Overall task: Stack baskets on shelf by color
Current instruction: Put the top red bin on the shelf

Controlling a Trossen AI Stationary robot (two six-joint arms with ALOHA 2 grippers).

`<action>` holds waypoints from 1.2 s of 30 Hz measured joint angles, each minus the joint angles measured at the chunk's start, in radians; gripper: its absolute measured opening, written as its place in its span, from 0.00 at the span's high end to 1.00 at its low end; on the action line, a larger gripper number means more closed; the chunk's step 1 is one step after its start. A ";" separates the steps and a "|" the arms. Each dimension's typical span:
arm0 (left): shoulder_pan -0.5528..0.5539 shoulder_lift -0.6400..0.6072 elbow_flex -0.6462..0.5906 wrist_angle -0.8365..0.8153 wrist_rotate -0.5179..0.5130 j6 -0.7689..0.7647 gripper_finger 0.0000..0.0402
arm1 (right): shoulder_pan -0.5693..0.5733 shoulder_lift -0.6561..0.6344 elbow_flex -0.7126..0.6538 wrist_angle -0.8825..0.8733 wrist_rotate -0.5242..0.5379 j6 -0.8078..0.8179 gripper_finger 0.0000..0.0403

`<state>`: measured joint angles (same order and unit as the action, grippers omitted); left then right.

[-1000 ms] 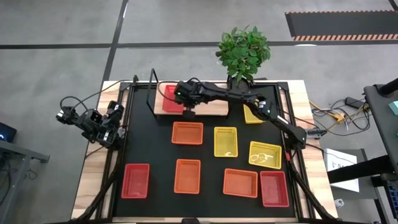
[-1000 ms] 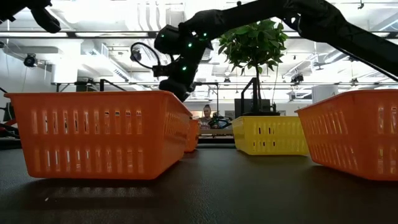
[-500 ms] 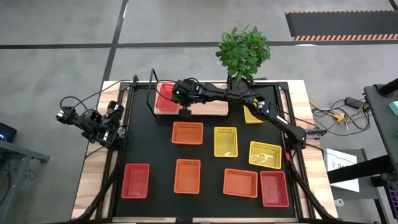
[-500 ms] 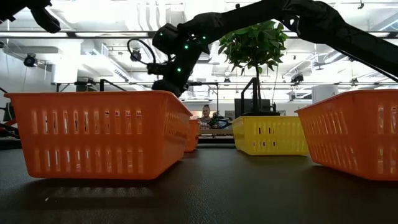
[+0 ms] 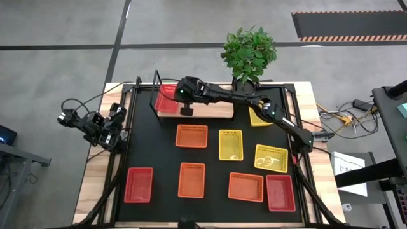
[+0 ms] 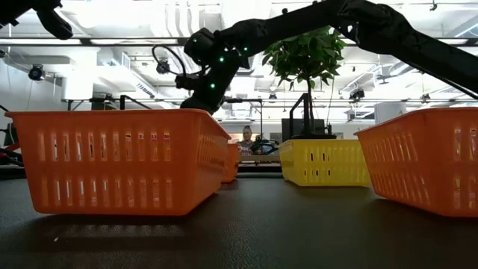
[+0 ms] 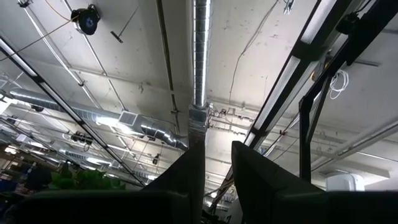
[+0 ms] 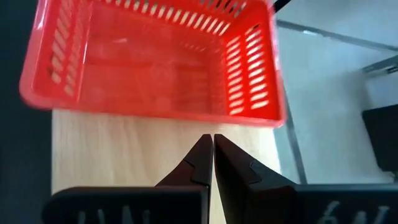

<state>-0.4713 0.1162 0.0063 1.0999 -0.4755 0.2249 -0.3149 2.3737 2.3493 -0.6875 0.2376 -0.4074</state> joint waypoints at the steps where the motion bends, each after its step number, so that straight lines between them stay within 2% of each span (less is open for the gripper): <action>1: 0.000 0.000 0.000 0.000 0.000 0.000 0.84 | -0.001 0.000 0.000 -0.002 -0.002 0.006 0.98; 6: 0.000 0.000 0.000 0.000 0.000 0.000 0.84 | -0.009 -0.007 0.002 0.015 0.020 -0.012 0.98; 10: 0.000 0.000 0.000 0.000 0.000 0.001 0.84 | -0.001 -0.058 0.003 0.001 -0.006 0.085 0.98; 14: 0.000 0.000 0.000 0.010 0.000 0.003 0.84 | 0.027 -0.094 0.012 0.039 -0.291 0.230 0.98; 16: 0.000 0.000 0.000 0.025 0.000 0.025 0.84 | 0.052 -0.083 0.009 0.051 -0.365 0.232 0.98; 18: 0.000 0.000 0.000 0.026 0.000 0.066 0.84 | 0.081 -0.060 0.005 0.076 -0.346 0.225 0.98; 24: 0.000 0.000 0.000 0.037 -0.001 0.100 0.84 | 0.124 -0.039 0.006 0.126 -0.188 0.161 0.98; 30: 0.000 0.000 0.000 0.037 -0.002 0.099 0.84 | 0.113 -0.030 -0.012 0.116 -0.136 0.164 0.98; 36: 0.000 0.000 0.000 0.037 -0.003 0.098 0.84 | 0.088 -0.038 -0.066 0.212 -0.127 0.214 0.98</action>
<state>-0.4715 0.1158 0.0063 1.1369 -0.4782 0.3228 -0.2266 2.3361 2.2837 -0.4753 0.1103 -0.1936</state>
